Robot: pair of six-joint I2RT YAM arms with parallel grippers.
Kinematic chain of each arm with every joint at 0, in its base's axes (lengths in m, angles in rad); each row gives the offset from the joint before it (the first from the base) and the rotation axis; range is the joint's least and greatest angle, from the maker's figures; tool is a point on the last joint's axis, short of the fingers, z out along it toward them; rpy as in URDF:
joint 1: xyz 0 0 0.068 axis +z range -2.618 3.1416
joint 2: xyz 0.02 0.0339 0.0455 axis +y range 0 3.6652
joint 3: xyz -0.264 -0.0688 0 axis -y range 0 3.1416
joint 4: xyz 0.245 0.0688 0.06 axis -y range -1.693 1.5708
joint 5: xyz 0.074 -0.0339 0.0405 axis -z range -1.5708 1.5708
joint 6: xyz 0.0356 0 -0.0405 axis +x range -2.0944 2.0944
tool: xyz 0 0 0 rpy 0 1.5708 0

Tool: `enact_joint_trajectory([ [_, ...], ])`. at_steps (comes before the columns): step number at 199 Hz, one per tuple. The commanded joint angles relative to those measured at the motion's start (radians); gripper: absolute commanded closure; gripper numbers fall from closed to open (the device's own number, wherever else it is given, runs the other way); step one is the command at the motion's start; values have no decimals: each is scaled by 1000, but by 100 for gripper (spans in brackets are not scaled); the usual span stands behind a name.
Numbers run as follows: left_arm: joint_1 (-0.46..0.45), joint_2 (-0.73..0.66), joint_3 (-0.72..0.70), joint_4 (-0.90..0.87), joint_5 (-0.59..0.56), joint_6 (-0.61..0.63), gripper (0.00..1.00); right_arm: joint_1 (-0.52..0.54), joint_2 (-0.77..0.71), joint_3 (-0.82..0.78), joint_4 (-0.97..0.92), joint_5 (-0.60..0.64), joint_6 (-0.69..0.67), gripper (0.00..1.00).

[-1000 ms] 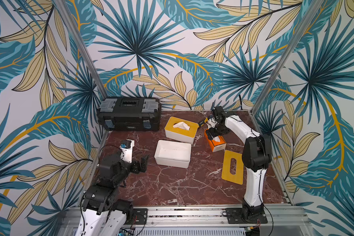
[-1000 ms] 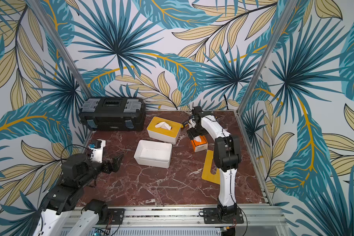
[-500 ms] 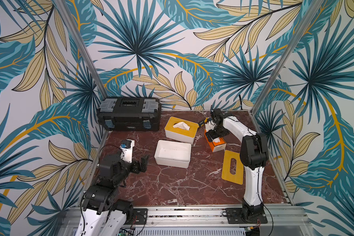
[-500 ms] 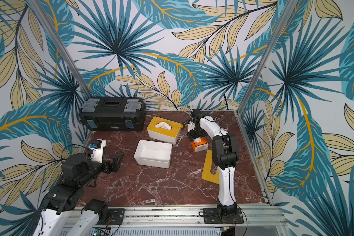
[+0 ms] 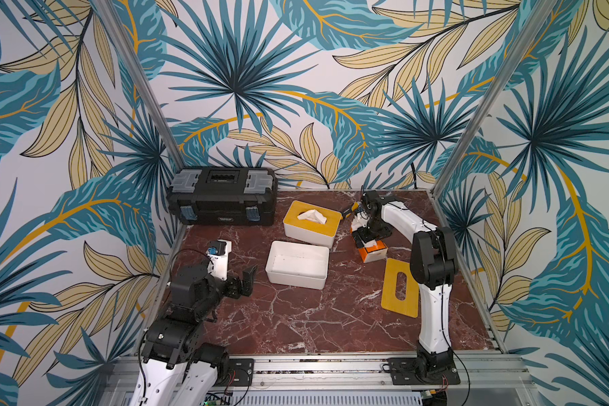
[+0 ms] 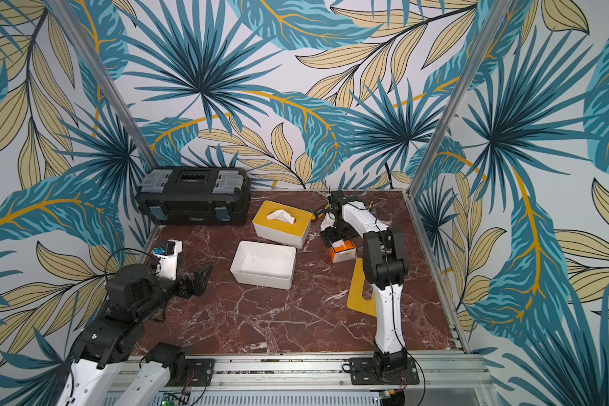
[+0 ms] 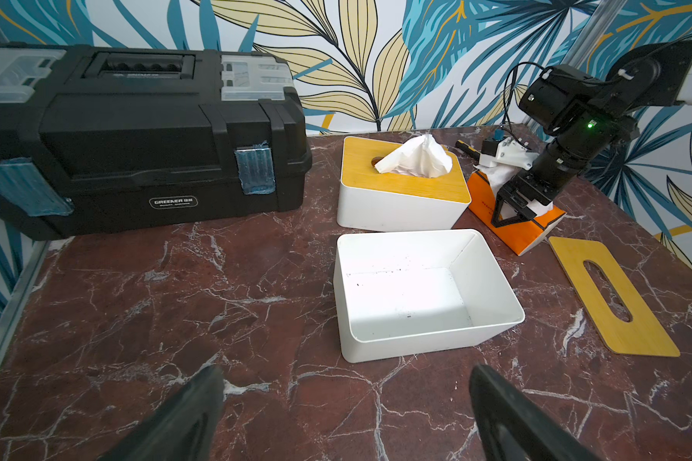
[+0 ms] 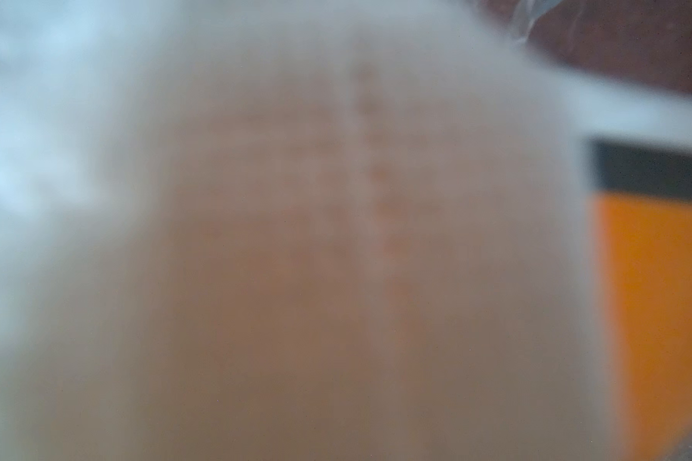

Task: Put the tissue paper into the tissue box
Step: Pick up the paper towel from the center of the board.

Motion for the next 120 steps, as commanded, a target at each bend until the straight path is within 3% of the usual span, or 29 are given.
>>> enact_joint_trajectory([
  [1, 10, 1, -15, 23, 12, 2, 0, 2, 32, -3, -63, -34, -3, 0],
  [23, 10, 1, -15, 23, 13, 2, 0, 2, 18, 0, -65, -30, 14, 1],
  [79, 10, -4, -14, 24, 19, 2, 0, 2, -64, -7, -61, -75, 53, 18],
  [120, 10, -2, -15, 25, 21, 1, 0, 2, -168, -55, -21, -98, 78, 20],
])
